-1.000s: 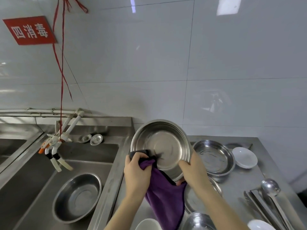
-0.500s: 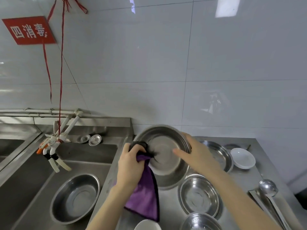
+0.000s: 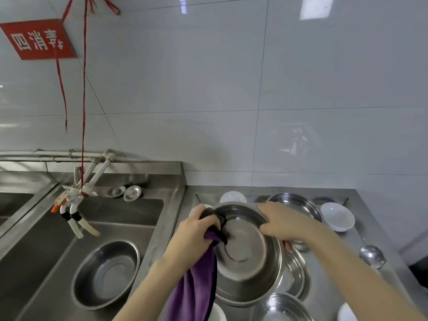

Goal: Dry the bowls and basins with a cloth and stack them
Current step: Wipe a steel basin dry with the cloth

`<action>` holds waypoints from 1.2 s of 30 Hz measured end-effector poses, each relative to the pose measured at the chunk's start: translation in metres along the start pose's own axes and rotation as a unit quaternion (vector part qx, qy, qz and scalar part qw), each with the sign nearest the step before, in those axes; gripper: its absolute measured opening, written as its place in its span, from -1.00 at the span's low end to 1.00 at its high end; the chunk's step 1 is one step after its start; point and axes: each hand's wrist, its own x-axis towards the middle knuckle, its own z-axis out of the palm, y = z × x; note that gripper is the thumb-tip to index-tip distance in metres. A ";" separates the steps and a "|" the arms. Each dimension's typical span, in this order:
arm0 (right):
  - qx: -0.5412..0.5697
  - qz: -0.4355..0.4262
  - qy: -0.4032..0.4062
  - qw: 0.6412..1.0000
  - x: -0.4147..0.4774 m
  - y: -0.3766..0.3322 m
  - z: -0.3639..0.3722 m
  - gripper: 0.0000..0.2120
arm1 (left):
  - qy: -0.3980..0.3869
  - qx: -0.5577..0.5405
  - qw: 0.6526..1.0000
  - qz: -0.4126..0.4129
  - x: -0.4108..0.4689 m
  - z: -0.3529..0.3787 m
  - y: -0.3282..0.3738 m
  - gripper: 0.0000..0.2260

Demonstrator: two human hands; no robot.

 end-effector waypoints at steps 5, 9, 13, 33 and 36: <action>0.021 -0.010 0.168 0.985 -0.003 0.003 0.026 -0.52 | 0.060 0.015 0.996 -0.060 0.004 -0.002 -0.010 -0.77; -0.109 -0.183 0.426 0.879 -0.018 0.008 0.042 -0.58 | 0.114 -0.083 0.976 -0.166 0.003 -0.011 -0.016 -0.75; -0.271 -0.343 0.336 0.834 -0.024 0.007 0.056 -0.71 | 0.137 -0.173 0.953 -0.207 0.007 -0.020 -0.013 -0.77; 0.215 -0.185 0.282 0.917 -0.008 -0.025 0.055 -0.71 | 0.133 -0.468 0.831 -0.270 0.020 -0.042 0.042 -0.66; 0.285 -0.146 0.303 0.898 -0.008 -0.031 0.045 -0.74 | 0.118 -0.557 0.789 -0.233 0.021 -0.046 0.049 -0.64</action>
